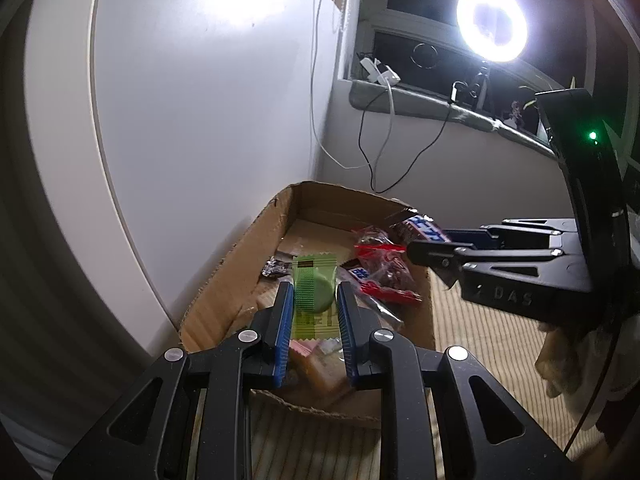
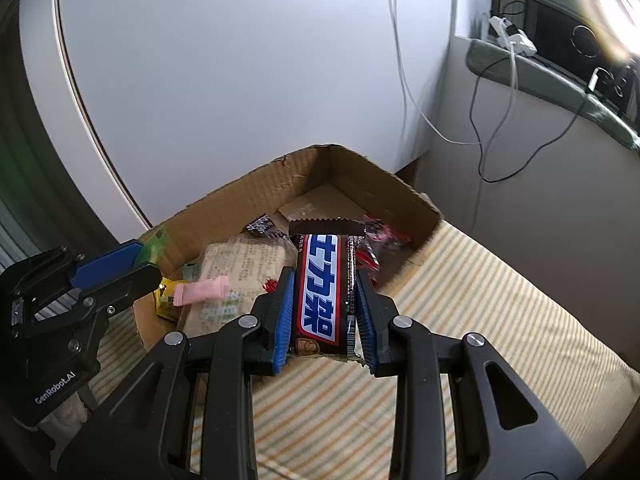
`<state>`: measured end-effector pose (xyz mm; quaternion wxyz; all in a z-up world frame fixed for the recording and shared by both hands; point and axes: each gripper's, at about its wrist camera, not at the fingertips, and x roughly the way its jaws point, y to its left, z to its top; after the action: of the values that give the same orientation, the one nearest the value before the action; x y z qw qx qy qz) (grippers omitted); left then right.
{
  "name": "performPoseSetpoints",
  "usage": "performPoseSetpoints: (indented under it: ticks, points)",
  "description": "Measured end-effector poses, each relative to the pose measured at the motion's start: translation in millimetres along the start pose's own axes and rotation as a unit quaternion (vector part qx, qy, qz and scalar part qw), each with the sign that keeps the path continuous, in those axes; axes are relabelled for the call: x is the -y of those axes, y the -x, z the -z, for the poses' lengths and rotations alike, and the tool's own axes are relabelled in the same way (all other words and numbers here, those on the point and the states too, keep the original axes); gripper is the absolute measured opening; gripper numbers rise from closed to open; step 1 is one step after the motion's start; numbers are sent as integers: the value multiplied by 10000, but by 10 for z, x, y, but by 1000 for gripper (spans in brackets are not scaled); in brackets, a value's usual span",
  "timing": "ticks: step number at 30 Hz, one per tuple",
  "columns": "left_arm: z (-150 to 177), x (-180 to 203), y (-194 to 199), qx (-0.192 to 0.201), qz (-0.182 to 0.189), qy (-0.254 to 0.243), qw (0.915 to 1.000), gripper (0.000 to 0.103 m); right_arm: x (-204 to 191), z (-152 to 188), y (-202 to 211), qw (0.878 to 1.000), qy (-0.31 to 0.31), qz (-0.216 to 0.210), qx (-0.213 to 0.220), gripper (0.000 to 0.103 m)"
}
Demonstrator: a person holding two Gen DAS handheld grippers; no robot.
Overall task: Organize snacks
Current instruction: 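Carry the Snickers bar and mint pack into the box and open both tools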
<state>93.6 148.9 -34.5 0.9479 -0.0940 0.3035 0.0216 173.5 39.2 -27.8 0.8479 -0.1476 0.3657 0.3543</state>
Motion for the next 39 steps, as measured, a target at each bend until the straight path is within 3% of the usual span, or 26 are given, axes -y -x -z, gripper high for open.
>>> performPoseSetpoints:
  ticks: [16, 25, 28, 30, 37, 39]
  points:
    - [-12, -52, -136, -104, -103, 107, 9998, 22, -26, -69, -257, 9997, 100, -53, -203, 30]
    - [-9, -57, -117, -89, -157, 104, 9998, 22, -47, -71, -209, 9997, 199, -52, -98, 31]
    - [-6, -66, -103, -88, -158, 101, 9998, 25, -53, -71, -176, 9997, 220, 1, -40, 46]
    - [-7, -70, -98, -76, -171, 89, 9998, 33, -50, -73, -144, 9998, 213, 24, 32, 59]
    - [1, -96, -27, -2, -204, 130, 9997, 57, -22, -61, -41, 9995, 207, 134, 196, 76]
    - [3, -102, -6, 20, -239, 151, 9996, 69, -10, -53, -10, 9993, 200, 170, 250, 86]
